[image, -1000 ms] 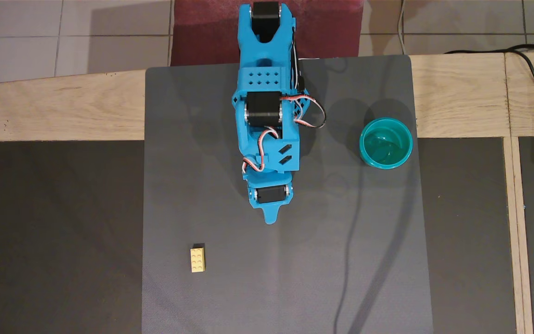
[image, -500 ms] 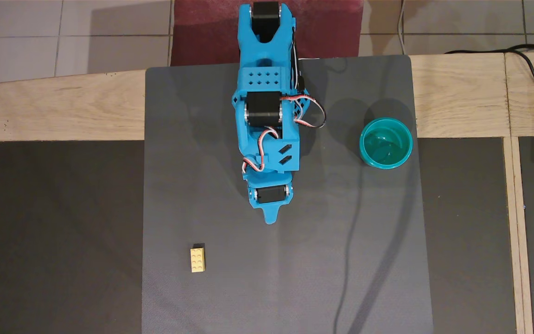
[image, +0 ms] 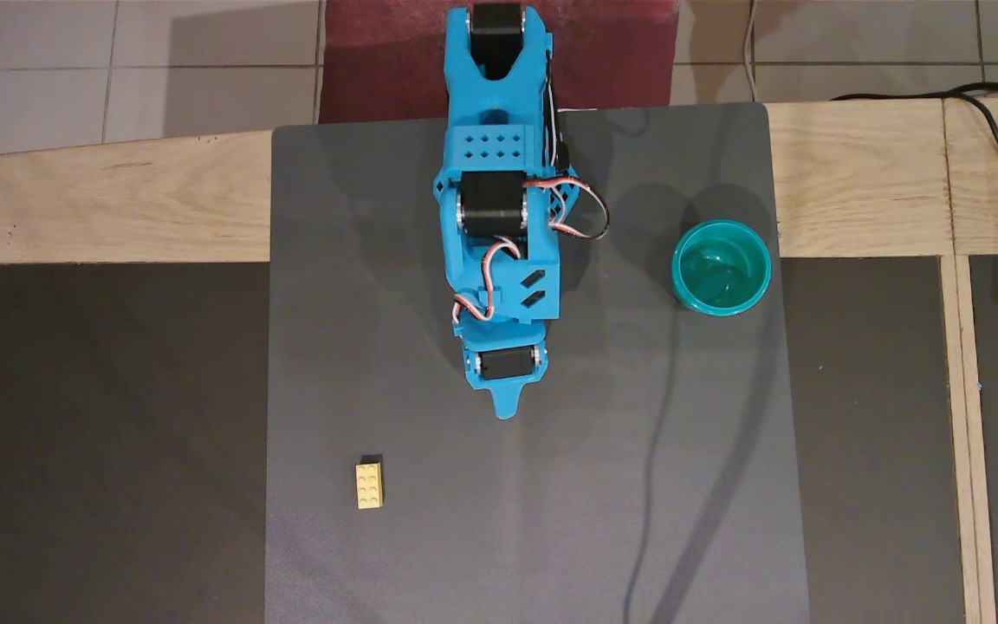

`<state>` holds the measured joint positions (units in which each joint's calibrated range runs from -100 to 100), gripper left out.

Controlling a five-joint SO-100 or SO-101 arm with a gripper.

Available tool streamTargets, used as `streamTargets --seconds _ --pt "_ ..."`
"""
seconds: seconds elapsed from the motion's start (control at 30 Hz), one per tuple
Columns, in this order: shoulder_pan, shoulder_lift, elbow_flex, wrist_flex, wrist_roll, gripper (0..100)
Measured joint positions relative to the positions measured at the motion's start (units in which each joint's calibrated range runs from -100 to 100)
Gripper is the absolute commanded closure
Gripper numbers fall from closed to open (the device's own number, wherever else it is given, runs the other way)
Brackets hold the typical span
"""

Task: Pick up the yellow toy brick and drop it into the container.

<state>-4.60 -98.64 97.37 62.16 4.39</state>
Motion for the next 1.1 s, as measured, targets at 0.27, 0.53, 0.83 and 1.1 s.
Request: streamTargets --seconds 0.27,0.53,0.83,1.1 --pt "0.0 -0.1 -6.4 1.6 8.3 100" --pt "-0.5 -0.1 -12.5 -6.3 22.6 100" --pt "-0.5 0.0 -12.5 -19.9 34.5 99" --pt "-1.9 4.4 -15.4 -20.3 34.2 100"
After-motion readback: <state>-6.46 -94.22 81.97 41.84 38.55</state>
